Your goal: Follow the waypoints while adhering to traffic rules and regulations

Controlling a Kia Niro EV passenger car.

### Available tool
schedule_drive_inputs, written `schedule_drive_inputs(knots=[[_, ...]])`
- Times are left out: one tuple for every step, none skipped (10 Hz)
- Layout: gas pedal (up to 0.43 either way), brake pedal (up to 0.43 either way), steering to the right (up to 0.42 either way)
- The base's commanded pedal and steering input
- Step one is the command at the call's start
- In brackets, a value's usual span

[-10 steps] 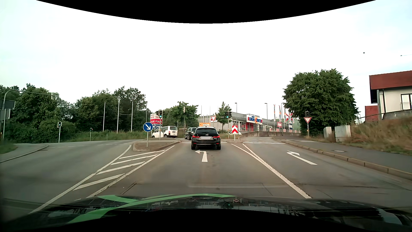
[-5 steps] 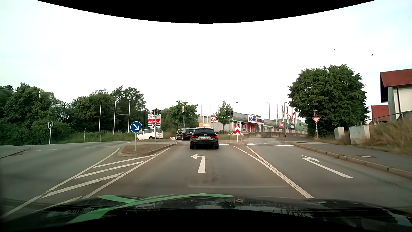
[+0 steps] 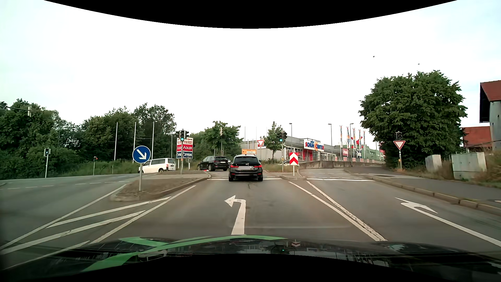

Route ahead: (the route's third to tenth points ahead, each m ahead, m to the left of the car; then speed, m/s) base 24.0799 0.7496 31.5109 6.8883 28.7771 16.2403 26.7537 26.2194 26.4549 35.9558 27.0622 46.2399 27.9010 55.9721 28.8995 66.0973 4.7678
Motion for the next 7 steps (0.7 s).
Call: schedule_drive_inputs(knots=[[0.24,0.0,-0.015],[0.24,0.0,-0.017],[0.24,0.0,-0.018],[0.24,0.0,-0.019],[0.24,0.0,-0.018],[0.24,0.0,-0.019],[0.24,0.0,-0.019]])
